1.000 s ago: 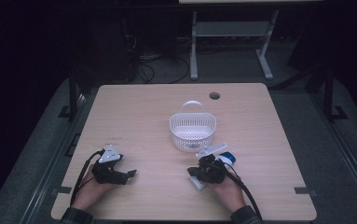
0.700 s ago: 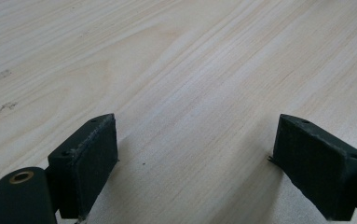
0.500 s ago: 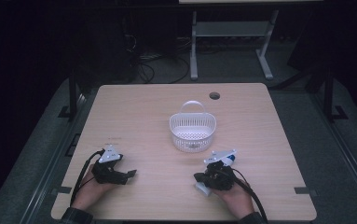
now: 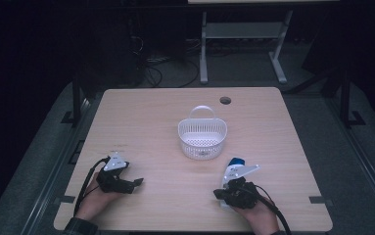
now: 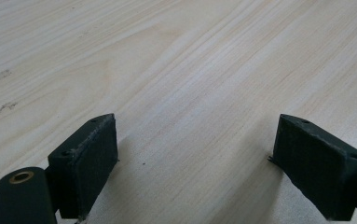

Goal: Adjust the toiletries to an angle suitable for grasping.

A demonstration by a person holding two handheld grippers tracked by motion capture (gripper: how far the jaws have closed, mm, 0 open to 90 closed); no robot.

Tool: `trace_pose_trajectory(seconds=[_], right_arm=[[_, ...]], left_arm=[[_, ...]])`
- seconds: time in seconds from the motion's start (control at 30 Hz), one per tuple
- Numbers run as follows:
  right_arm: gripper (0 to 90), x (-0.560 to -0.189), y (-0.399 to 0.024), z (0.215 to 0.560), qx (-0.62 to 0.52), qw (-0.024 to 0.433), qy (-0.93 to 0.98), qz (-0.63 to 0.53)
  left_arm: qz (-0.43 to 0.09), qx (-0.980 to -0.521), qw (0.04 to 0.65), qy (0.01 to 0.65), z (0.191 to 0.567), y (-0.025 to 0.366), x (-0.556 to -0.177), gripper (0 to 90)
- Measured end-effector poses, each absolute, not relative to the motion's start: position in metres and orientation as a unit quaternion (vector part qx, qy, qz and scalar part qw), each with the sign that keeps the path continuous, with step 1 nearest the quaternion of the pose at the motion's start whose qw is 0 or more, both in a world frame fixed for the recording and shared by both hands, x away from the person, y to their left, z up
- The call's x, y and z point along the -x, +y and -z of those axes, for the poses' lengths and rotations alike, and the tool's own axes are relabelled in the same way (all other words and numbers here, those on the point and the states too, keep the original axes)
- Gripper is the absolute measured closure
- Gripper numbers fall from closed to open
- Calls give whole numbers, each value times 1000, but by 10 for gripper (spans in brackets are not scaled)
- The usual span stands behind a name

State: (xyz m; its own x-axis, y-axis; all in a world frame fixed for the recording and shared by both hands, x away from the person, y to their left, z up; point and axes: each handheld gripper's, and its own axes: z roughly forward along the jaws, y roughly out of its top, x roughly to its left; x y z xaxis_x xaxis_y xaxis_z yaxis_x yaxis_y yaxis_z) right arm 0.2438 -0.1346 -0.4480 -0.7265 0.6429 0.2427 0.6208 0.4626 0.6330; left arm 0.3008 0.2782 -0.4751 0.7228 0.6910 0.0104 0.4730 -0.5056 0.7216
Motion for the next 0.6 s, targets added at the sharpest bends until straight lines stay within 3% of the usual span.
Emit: trace_pose_trajectory(seconds=[0.6], right_arm=[[895,-236,-173,448,-391,35,854,-342]], left_arm=[[-151,-853,364,342,475,278,-301,131]])
